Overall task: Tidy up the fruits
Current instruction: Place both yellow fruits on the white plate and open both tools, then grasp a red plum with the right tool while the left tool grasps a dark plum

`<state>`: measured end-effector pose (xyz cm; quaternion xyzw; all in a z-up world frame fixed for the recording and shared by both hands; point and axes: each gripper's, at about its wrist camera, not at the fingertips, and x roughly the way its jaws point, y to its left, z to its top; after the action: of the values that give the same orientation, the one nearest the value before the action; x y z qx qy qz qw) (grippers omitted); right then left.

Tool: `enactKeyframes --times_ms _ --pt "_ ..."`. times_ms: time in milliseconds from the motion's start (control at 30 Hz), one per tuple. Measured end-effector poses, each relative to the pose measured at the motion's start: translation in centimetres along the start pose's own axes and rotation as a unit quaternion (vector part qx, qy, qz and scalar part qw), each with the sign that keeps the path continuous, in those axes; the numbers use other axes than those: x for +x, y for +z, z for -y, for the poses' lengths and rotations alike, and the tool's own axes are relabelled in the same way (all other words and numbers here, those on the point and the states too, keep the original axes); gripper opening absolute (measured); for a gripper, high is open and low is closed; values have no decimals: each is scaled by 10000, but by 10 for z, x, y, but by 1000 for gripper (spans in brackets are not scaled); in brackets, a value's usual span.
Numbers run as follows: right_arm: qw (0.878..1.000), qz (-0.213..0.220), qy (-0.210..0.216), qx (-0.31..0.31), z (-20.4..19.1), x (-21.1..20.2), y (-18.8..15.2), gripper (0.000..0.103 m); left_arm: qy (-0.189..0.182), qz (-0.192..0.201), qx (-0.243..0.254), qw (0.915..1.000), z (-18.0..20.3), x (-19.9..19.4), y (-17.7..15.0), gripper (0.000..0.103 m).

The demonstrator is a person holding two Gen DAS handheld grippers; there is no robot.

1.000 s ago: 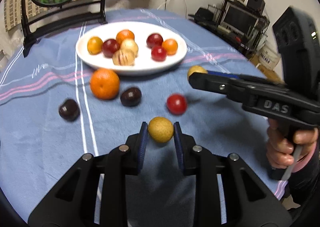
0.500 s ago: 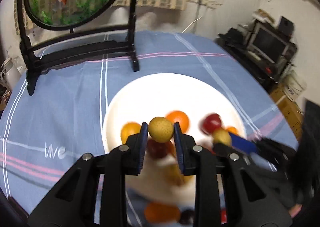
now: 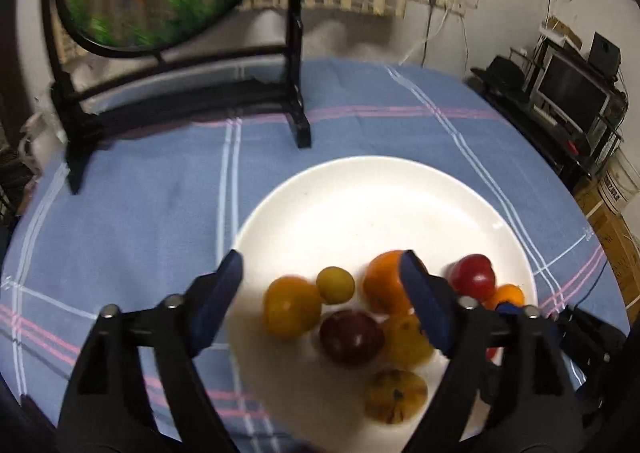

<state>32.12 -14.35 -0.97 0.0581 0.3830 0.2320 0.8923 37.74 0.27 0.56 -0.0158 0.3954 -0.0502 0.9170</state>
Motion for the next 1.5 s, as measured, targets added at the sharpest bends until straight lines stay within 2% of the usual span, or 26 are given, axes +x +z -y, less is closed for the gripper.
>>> enactKeyframes --times_ms 67,267,400,500,600,733,867,1000,1500 --pt "9999 97 62 -15 -2 -12 -2 60 -11 161 -82 9998 -5 -26 -11 97" --pt "9995 15 199 -247 -16 -37 -28 60 65 422 -281 9987 -23 -91 -72 100" --pt "9987 -198 286 -368 -22 -48 -51 60 117 456 -227 9986 -26 -108 -116 100" --pt "9975 -396 407 -431 -27 -55 -66 60 -14 344 -171 9993 -24 -111 -147 100" --pt "9961 -548 184 -669 -38 -56 -80 60 -18 231 -106 9997 -20 -114 -163 100" --pt "9940 -724 102 -817 -43 -51 -87 59 -91 315 -214 9992 -24 -120 -165 100" --pt "9917 -932 23 -884 -43 -43 -91 46 -20 346 -417 9985 -29 -122 -164 100" --pt "9909 -1009 -7 -889 -42 -39 -93 45 -134 351 -593 9975 -35 -124 -164 100" --pt "9899 -1062 -116 -928 -41 -36 -95 45 -42 312 -556 9980 -36 -123 -165 100"
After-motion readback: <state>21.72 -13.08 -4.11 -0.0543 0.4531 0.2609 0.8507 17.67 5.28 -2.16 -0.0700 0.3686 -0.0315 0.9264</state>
